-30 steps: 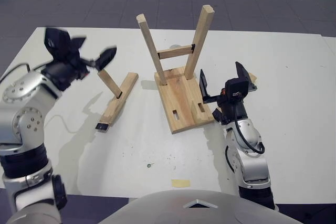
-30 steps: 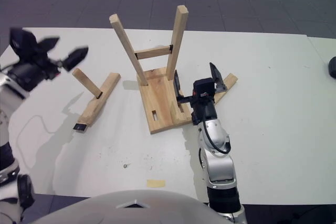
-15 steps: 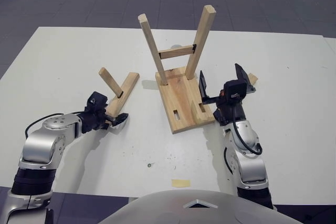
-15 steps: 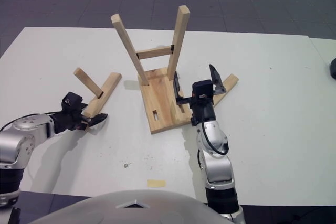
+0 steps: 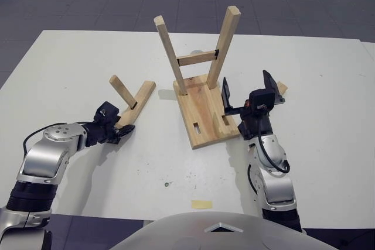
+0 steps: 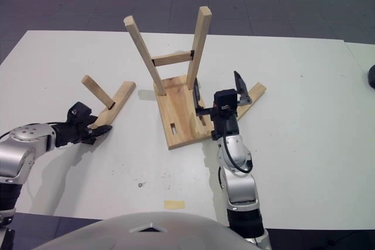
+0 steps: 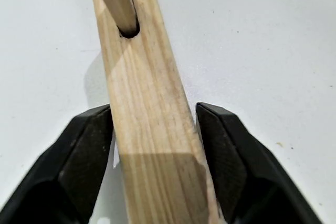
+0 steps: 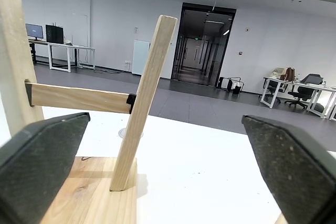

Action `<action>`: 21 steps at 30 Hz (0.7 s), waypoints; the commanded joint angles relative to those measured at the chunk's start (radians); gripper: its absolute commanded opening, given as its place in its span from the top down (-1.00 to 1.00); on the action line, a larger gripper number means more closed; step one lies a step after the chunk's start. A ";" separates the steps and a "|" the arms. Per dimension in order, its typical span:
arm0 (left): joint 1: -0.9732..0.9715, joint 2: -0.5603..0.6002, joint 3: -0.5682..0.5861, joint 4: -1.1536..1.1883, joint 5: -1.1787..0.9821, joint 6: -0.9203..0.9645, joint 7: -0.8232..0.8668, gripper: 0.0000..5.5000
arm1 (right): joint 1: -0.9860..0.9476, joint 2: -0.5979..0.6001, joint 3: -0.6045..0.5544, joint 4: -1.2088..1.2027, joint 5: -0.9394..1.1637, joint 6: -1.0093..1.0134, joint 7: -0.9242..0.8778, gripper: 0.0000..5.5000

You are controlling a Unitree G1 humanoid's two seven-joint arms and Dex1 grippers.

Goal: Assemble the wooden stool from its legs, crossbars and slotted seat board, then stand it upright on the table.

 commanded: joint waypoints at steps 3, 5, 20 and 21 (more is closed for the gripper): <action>0.012 -0.002 -0.031 0.046 0.064 -0.020 0.003 0.25 | -0.007 0.002 -0.004 0.000 -0.004 0.003 -0.004 -0.96; -0.009 -0.023 -0.019 0.052 0.062 -0.025 0.019 0.25 | -0.015 0.002 -0.007 0.003 -0.001 0.005 -0.003 -0.96; -0.582 -0.304 0.218 0.030 0.069 -0.351 0.400 0.25 | -0.336 -0.019 -0.282 -0.076 0.442 0.159 0.095 -0.96; -0.593 -0.294 0.188 0.005 0.083 -0.388 0.369 0.25 | -0.369 -0.020 -0.306 -0.097 0.540 0.198 0.110 -0.96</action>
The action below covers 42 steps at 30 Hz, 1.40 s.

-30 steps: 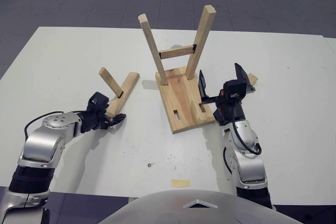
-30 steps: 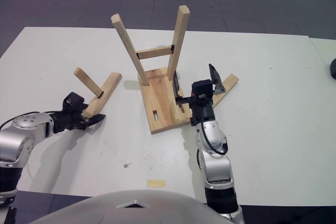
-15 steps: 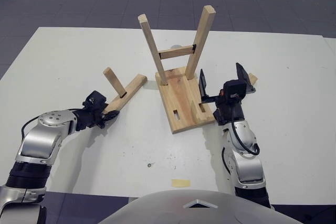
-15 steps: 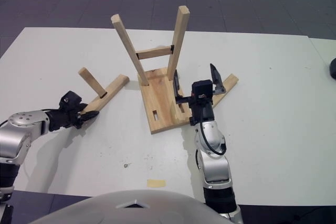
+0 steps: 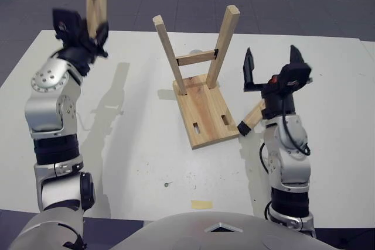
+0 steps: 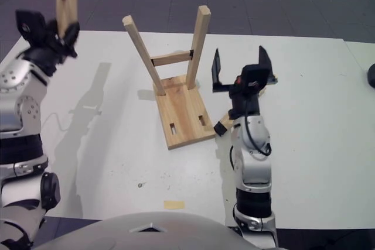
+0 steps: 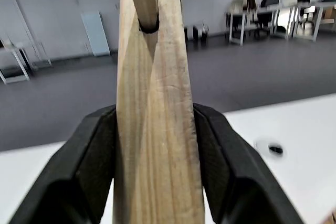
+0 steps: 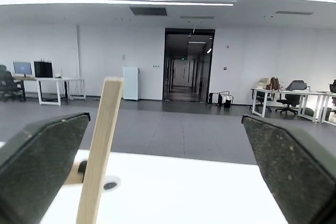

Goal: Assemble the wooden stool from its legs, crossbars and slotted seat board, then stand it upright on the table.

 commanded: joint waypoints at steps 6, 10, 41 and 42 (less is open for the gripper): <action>-0.029 0.110 -0.222 -0.170 0.085 -0.256 -0.335 0.25 | -0.266 -0.069 -0.153 -0.117 0.753 0.307 0.108 -0.96; 0.011 0.109 -0.278 -0.231 0.032 -0.241 -0.453 0.25 | -0.293 -0.103 -0.145 -0.112 0.892 0.365 0.116 -0.96; 0.133 0.104 -0.341 -0.291 0.041 -0.211 -0.566 0.25 | -0.152 0.029 0.001 -0.113 0.945 0.276 -0.044 0.63; 0.135 0.105 -0.344 -0.293 0.040 -0.206 -0.569 0.25 | -0.149 0.029 0.002 -0.114 0.943 0.275 -0.041 0.63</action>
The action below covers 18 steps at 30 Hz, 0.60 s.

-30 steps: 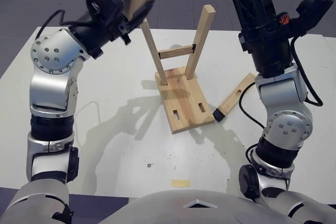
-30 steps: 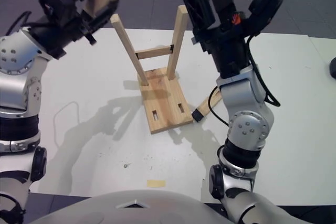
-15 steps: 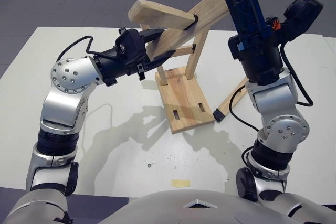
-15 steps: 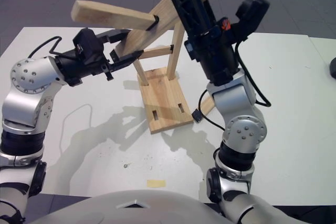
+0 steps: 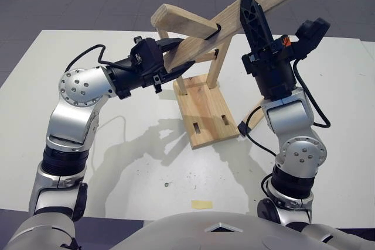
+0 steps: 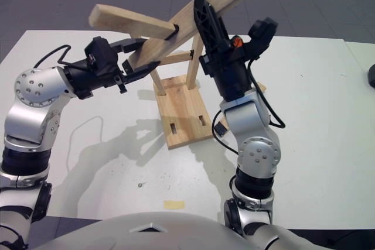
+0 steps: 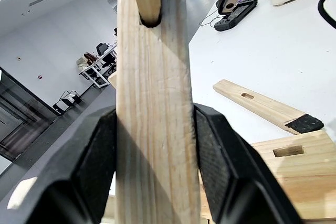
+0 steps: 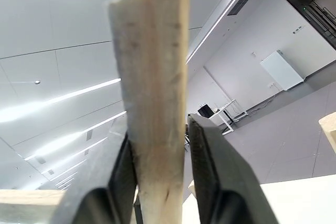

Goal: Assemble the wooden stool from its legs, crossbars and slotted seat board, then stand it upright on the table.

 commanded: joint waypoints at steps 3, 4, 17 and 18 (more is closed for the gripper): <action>0.013 0.008 -0.012 -0.010 -0.018 0.042 -0.019 0.09 | 0.020 0.003 0.003 0.005 -0.029 -0.027 0.016 0.63; 0.016 0.007 -0.001 -0.016 -0.038 0.069 -0.016 0.03 | 0.024 0.008 -0.006 0.008 -0.037 -0.040 0.011 0.63; 0.021 -0.026 0.367 -0.054 -0.322 0.433 0.252 -0.76 | 0.340 -0.268 -0.283 -0.035 0.127 0.083 0.009 0.63; 0.032 -0.056 0.381 -0.063 -0.315 0.440 0.314 -0.81 | 0.341 -0.299 -0.286 -0.025 0.138 0.104 0.022 0.63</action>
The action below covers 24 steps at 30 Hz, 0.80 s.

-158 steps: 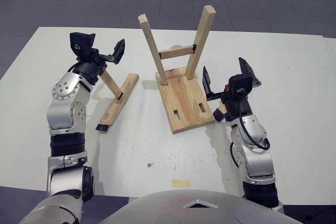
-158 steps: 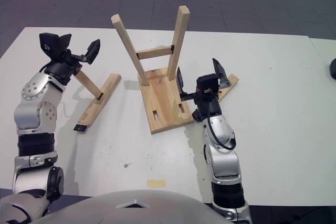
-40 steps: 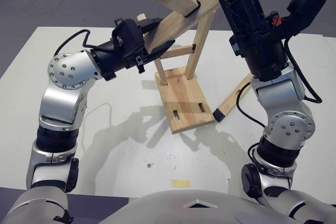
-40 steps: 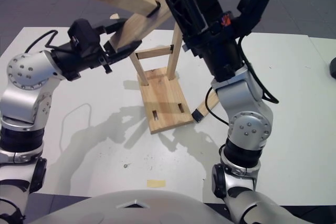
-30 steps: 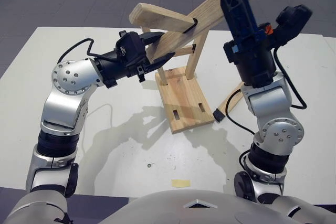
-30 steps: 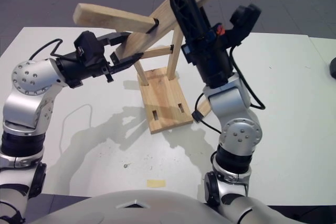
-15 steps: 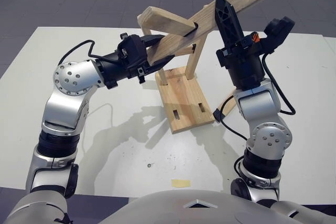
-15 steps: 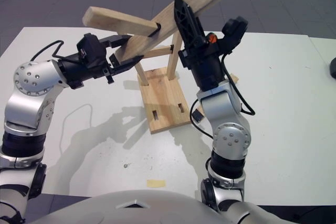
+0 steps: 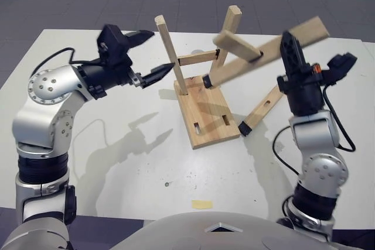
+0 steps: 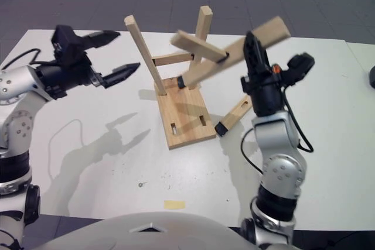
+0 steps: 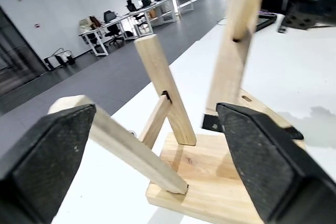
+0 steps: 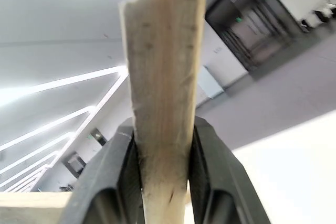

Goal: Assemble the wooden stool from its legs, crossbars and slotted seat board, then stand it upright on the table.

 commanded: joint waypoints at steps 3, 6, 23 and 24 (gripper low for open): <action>0.021 -0.141 0.078 -0.017 0.012 0.041 0.278 -0.96 | 0.037 -0.148 -0.031 0.004 0.079 0.107 0.017 0.63; 0.059 -0.180 0.072 -0.053 0.027 0.043 0.348 -0.96 | 0.030 -0.194 -0.017 0.024 0.071 0.143 0.028 0.63; 0.200 -0.268 0.030 -0.158 0.081 0.017 0.499 -0.96 | 0.037 -0.313 -0.022 0.085 -0.055 0.190 0.115 0.63; 0.204 -0.271 0.031 -0.159 0.081 0.016 0.503 -0.96 | 0.043 -0.317 -0.019 0.084 -0.064 0.195 0.113 0.63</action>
